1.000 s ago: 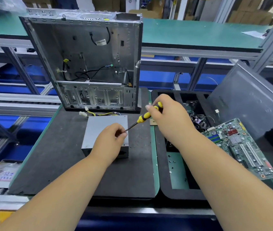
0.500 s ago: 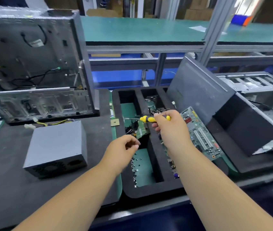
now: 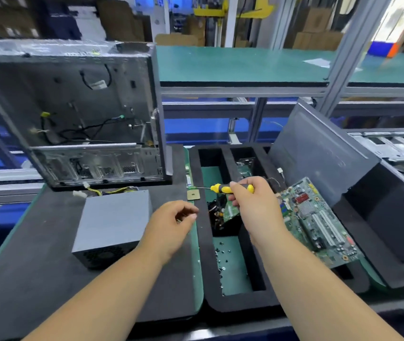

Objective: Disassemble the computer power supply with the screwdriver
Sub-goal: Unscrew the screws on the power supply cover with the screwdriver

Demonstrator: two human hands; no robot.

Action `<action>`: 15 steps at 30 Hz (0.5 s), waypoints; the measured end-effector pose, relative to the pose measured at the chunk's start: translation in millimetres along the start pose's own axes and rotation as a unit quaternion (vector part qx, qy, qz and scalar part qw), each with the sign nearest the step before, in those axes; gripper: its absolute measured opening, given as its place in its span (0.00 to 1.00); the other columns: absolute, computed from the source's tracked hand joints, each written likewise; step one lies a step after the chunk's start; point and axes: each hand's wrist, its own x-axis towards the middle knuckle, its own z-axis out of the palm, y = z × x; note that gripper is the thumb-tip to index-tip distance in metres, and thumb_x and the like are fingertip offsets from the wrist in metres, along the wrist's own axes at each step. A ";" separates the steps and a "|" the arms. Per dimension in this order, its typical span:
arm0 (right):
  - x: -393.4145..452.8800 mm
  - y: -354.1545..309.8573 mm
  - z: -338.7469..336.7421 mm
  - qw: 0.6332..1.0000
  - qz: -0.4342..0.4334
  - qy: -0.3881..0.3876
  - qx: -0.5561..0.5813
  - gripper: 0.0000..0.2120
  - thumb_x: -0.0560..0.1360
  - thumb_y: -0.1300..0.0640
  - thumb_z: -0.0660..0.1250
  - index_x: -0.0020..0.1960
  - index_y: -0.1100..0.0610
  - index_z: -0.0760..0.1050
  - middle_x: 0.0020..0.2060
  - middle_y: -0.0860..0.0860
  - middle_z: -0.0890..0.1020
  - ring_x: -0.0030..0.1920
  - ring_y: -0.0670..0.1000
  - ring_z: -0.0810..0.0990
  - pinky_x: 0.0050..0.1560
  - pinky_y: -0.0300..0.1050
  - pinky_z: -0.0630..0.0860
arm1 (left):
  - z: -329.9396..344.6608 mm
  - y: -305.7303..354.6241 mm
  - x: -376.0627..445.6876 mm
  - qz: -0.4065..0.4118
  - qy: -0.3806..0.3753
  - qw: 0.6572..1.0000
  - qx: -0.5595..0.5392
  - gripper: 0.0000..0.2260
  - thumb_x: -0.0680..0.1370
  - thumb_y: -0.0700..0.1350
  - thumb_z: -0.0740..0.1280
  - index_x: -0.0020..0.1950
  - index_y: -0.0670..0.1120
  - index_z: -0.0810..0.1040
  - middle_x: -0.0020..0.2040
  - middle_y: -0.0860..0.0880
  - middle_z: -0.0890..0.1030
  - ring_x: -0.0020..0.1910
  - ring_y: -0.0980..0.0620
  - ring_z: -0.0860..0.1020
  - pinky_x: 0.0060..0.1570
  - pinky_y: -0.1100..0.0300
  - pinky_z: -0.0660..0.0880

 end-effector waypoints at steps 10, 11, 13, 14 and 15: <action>-2.7 -36.0 142.1 0.998 -0.008 -0.056 -0.016 0.05 0.77 0.50 0.67 0.47 0.50 0.74 0.43 0.54 0.82 0.41 0.53 0.79 0.46 0.54 0.79 | -139.5 -87.4 25.2 -0.042 0.108 0.993 0.021 0.09 0.76 0.40 0.70 0.46 0.56 0.80 0.46 0.56 0.79 0.43 0.64 0.75 0.45 0.69 0.71; -3.5 -38.5 157.1 0.998 -0.012 -0.058 -0.024 0.05 0.77 0.49 0.68 0.47 0.50 0.74 0.43 0.55 0.82 0.43 0.54 0.80 0.46 0.53 0.78 | -152.1 -99.1 28.7 -0.049 0.116 0.992 0.023 0.09 0.75 0.41 0.71 0.46 0.57 0.79 0.46 0.56 0.78 0.44 0.62 0.75 0.47 0.66 0.73; -4.0 -43.5 184.8 0.997 -0.022 -0.055 -0.043 0.06 0.77 0.48 0.68 0.45 0.49 0.73 0.42 0.53 0.82 0.44 0.53 0.80 0.45 0.51 0.77 | -173.3 -121.4 36.7 -0.062 0.115 0.991 0.011 0.09 0.74 0.43 0.74 0.47 0.55 0.78 0.48 0.53 0.78 0.46 0.59 0.76 0.49 0.62 0.74; -4.6 -46.1 196.7 0.997 -0.027 -0.053 -0.051 0.06 0.77 0.48 0.68 0.45 0.48 0.73 0.40 0.51 0.81 0.42 0.50 0.80 0.42 0.50 0.75 | -181.6 -130.8 40.6 -0.068 0.104 0.992 0.001 0.09 0.73 0.45 0.75 0.49 0.54 0.77 0.49 0.52 0.78 0.47 0.56 0.76 0.50 0.60 0.75; -5.1 -49.1 207.3 0.996 -0.033 -0.050 -0.059 0.06 0.77 0.48 0.68 0.44 0.48 0.74 0.37 0.49 0.81 0.39 0.46 0.79 0.39 0.47 0.74 | -188.0 -138.9 44.6 -0.075 0.090 0.993 -0.009 0.10 0.73 0.47 0.76 0.50 0.53 0.77 0.50 0.51 0.77 0.49 0.54 0.76 0.51 0.59 0.75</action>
